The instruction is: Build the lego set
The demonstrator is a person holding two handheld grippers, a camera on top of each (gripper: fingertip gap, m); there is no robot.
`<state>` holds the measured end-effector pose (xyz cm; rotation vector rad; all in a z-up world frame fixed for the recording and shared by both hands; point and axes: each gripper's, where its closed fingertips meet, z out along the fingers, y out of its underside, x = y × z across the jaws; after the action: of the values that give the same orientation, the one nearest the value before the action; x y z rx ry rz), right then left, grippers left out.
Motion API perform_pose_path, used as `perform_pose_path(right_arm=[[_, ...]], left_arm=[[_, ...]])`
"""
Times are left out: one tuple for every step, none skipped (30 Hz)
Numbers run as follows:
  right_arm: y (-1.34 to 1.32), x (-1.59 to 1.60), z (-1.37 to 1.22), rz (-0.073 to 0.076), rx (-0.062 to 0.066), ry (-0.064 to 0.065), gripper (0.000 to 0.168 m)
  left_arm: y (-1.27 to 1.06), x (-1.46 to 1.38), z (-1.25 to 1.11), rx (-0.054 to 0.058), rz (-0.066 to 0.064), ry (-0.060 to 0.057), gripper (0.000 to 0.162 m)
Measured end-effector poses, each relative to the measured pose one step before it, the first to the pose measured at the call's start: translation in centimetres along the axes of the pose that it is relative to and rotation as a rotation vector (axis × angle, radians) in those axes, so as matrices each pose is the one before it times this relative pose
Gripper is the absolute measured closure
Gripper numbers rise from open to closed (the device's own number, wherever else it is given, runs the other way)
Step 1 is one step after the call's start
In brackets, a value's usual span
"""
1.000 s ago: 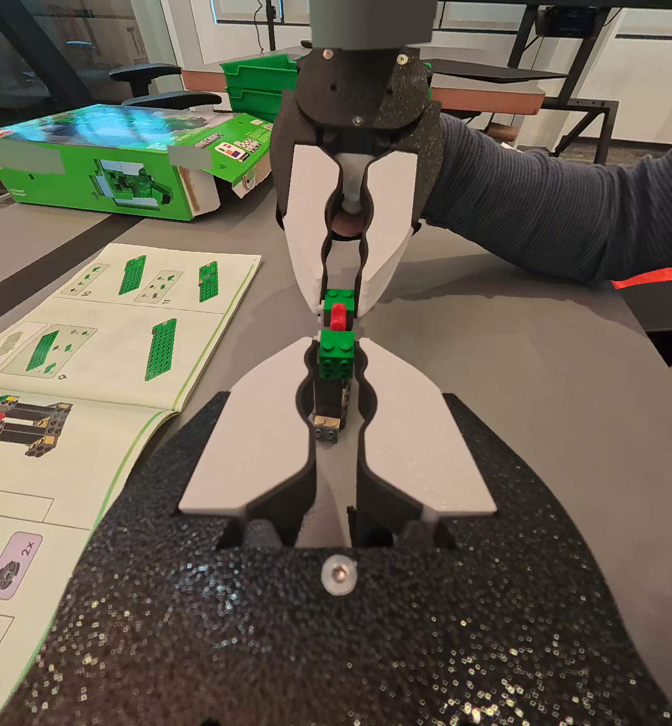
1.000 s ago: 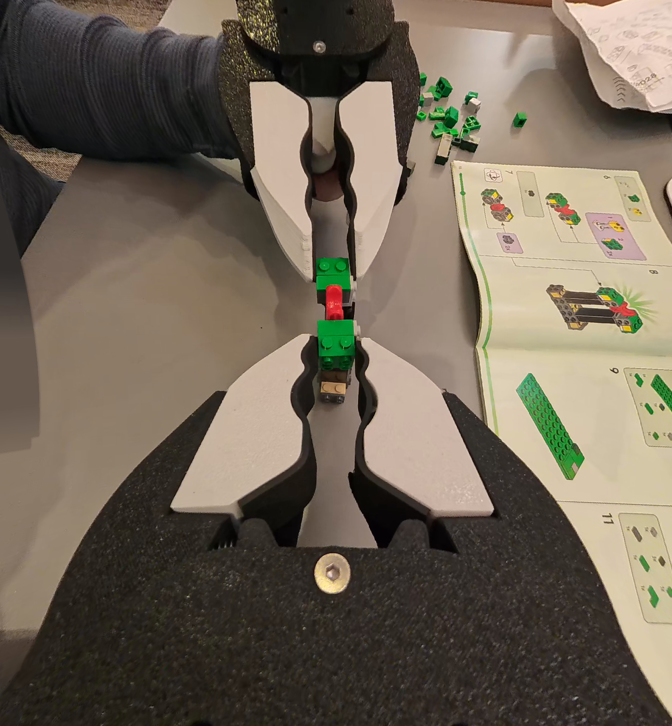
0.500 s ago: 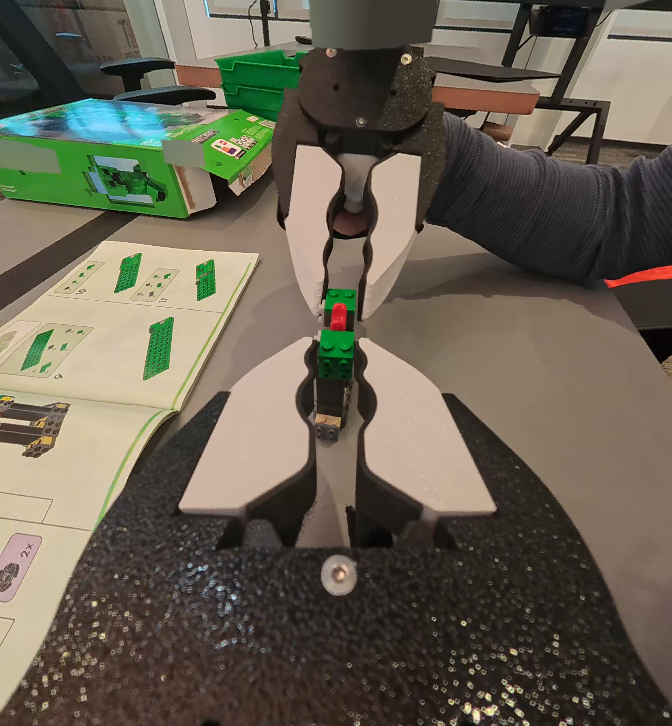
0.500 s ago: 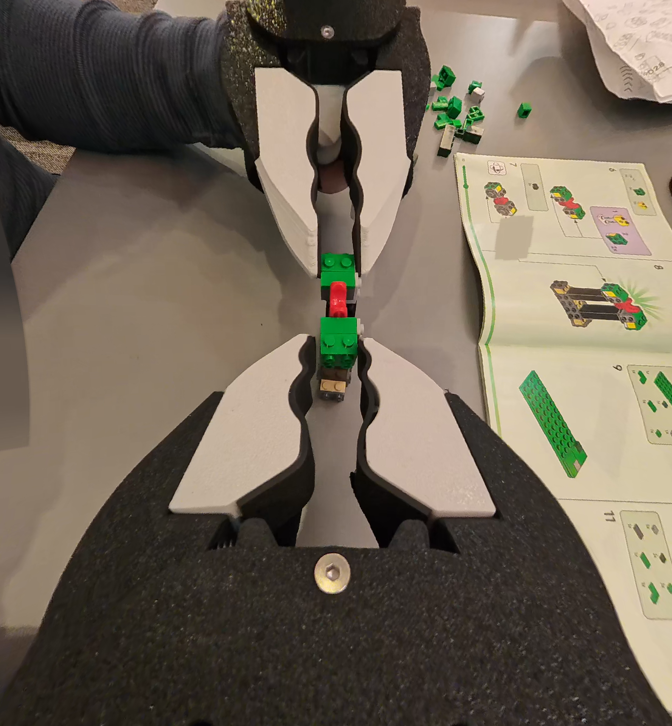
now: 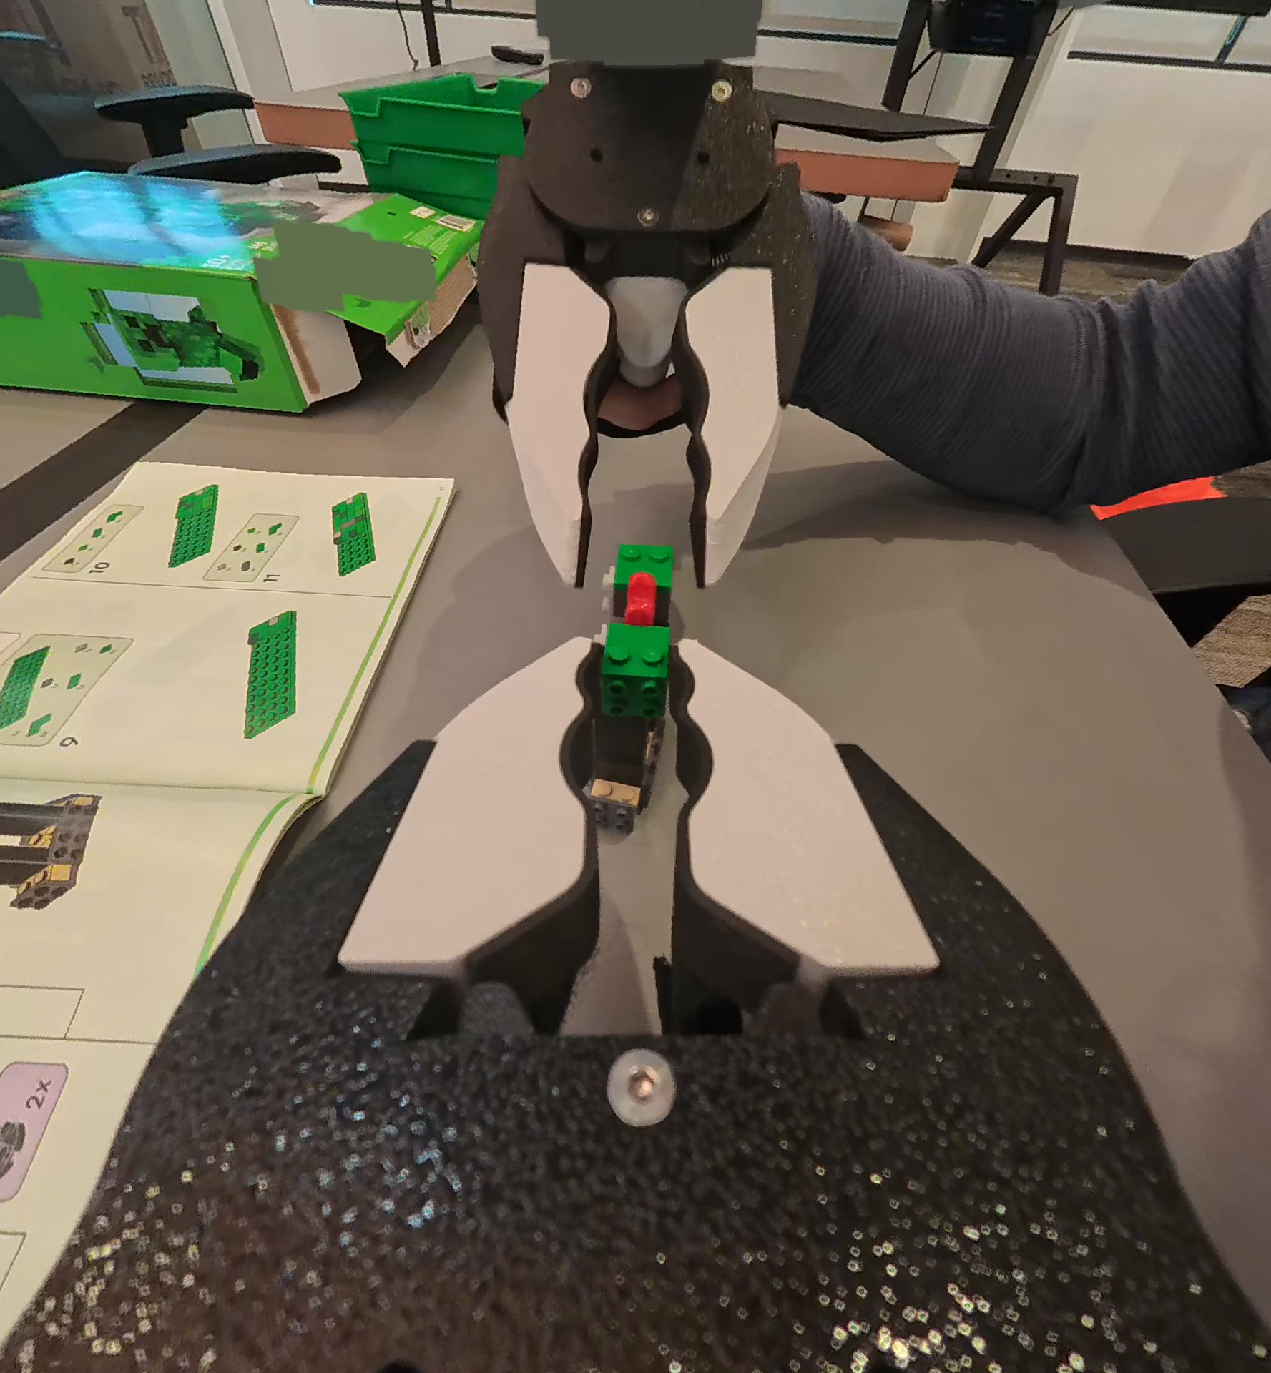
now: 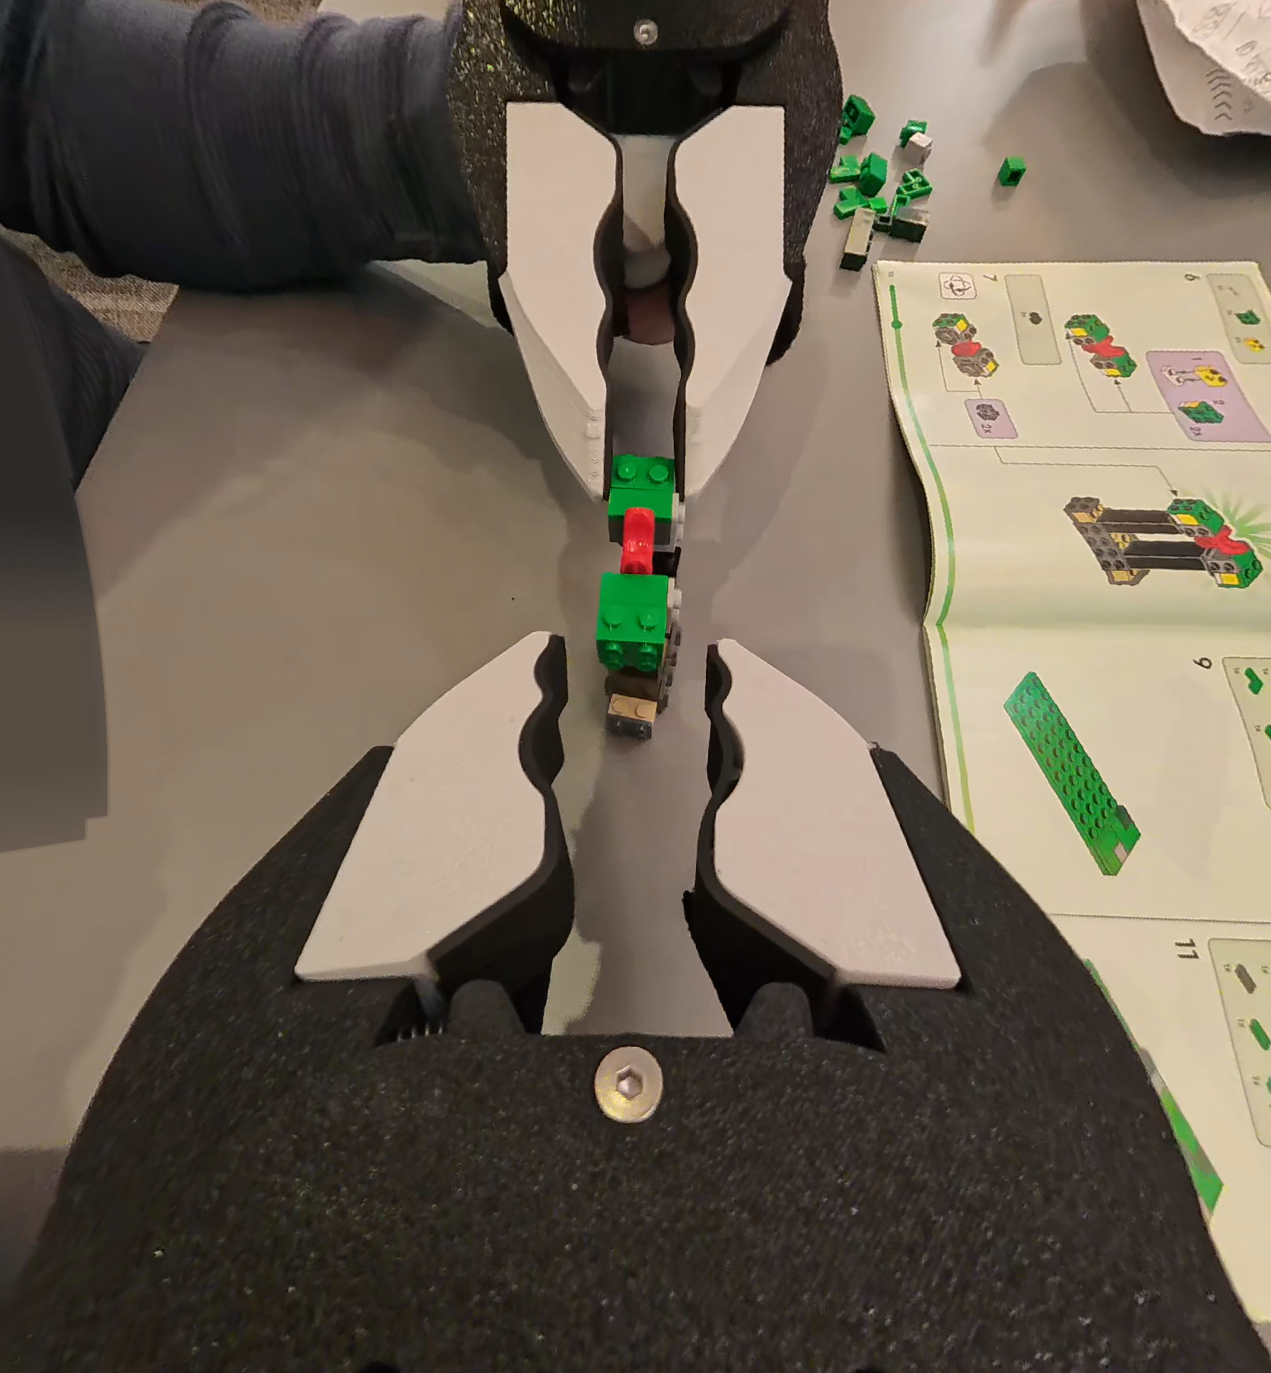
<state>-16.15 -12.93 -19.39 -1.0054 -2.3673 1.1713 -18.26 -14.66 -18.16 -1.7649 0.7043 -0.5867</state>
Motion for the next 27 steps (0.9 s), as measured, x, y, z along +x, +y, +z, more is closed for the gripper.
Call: perform_pose_path(right_arm=[[0.028, 0.023, -0.076, 0.0043, 0.0006, -0.0002, 0.133], [0.051, 0.057, -0.068, 0.0047, -0.0001, 0.0015, 0.132], [0.081, 0.034, -0.051, 0.0069, -0.0010, 0.0003, 0.131], [0.135, 0.071, -0.023, 0.0119, -0.0029, 0.0025, 0.129], [0.239, 0.039, 0.012, 0.0182, -0.0058, 0.0009, 0.125], [0.364, -0.044, 0.079, 0.0236, -0.0078, -0.0023, 0.122], [0.458, -0.081, 0.188, 0.0267, -0.0047, -0.0023, 0.119], [0.498, -0.223, 0.293, 0.0218, 0.0027, -0.0084, 0.117], [0.561, -0.249, 0.360, 0.0126, 0.0077, -0.0058, 0.115], [0.511, -0.095, 0.357, 0.0051, 0.0147, 0.0062, 0.115], [0.357, 0.037, 0.248, 0.0022, 0.0276, 0.0175, 0.114], [0.195, 0.014, 0.080, 0.0056, 0.0362, 0.0174, 0.113], [-0.032, 0.105, -0.064, 0.0038, 0.0455, 0.0232, 0.113], [-0.180, 0.147, -0.164, -0.0013, 0.0398, 0.0216, 0.113], [-0.402, 0.400, -0.241, -0.0011, 0.0370, 0.0372, 0.112], [-0.830, 0.379, -0.308, -0.0034, 0.0528, 0.0398, 0.111], [-1.232, 0.071, -0.350, -0.0110, 0.0617, 0.0257, 0.112], [-1.481, 0.024, -0.394, -0.0186, 0.0629, 0.0292, 0.112], [-1.581, -0.319, -0.336, -0.0206, 0.0550, 0.0103, 0.114], [-1.459, -0.501, -0.170, -0.0247, 0.0391, -0.0002, 0.115], [-1.075, -0.419, -0.014, -0.0284, 0.0111, 0.0070, 0.117], [-0.579, -0.438, 0.132, -0.0317, -0.0186, 0.0077, 0.120], [-0.149, -0.400, 0.216, -0.0331, -0.0442, 0.0100, 0.123], [0.199, -0.223, 0.222, -0.0360, -0.0633, 0.0222, 0.127], [0.316, -0.228, 0.157, -0.0413, -0.0682, 0.0230, 0.132], [0.293, -0.283, 0.091, -0.0428, -0.0667, 0.0176, 0.138], [0.236, -0.068, 0.065, -0.0396, -0.0637, 0.0288, 0.141]], left_arm=[[-0.007, -0.015, 0.012, -0.0007, 0.0022, 0.0017, 0.146], [-0.027, -0.004, 0.021, -0.0001, 0.0016, 0.0016, 0.146], [-0.047, -0.012, 0.018, 0.0009, 0.0020, 0.0007, 0.146], [-0.037, 0.001, 0.016, 0.0011, 0.0027, 0.0005, 0.146], [-0.035, 0.014, 0.016, 0.0010, 0.0035, 0.0008, 0.146], [-0.016, 0.020, 0.004, 0.0014, 0.0038, 0.0009, 0.146], [-0.020, 0.022, 0.000, 0.0019, 0.0027, 0.0021, 0.146], [-0.019, 0.056, -0.018, 0.0022, 0.0016, 0.0046, 0.146], [-0.036, 0.039, -0.029, 0.0031, 0.0019, 0.0045, 0.146], [-0.141, 0.031, -0.088, 0.0077, 0.0061, 0.0009, 0.146], [-0.320, 0.031, -0.155, 0.0188, 0.0116, -0.0026, 0.146], [-0.511, 0.018, -0.268, 0.0294, 0.0117, -0.0051, 0.146], [-0.579, -0.064, -0.353, 0.0338, 0.0058, -0.0090, 0.146], [-0.565, -0.174, -0.418, 0.0322, -0.0043, -0.0148, 0.146], [-0.415, -0.296, -0.403, 0.0223, -0.0138, -0.0210, 0.146], [-0.229, -0.183, -0.308, 0.0074, -0.0112, -0.0166, 0.146], [-0.042, 0.106, -0.179, -0.0070, 0.0033, -0.0024, 0.146], [0.072, 0.254, -0.050, -0.0179, 0.0175, -0.0005, 0.146], [0.102, 0.238, 0.059, -0.0221, 0.0268, -0.0070, 0.146], [0.077, 0.269, 0.128, -0.0220, 0.0287, -0.0062, 0.146], [0.058, 0.302, 0.198, -0.0224, 0.0255, -0.0027, 0.146], [0.095, 0.273, 0.223, -0.0249, 0.0238, -0.0014, 0.146], [0.114, 0.227, 0.250, -0.0262, 0.0230, -0.0027, 0.146], [0.122, 0.167, 0.226, -0.0252, 0.0212, -0.0056, 0.146], [0.103, 0.110, 0.202, -0.0234, 0.0209, -0.0085, 0.146], [0.076, 0.102, 0.158, -0.0217, 0.0220, -0.0099, 0.146], [0.038, 0.122, 0.125, -0.0211, 0.0229, -0.0089, 0.146]])
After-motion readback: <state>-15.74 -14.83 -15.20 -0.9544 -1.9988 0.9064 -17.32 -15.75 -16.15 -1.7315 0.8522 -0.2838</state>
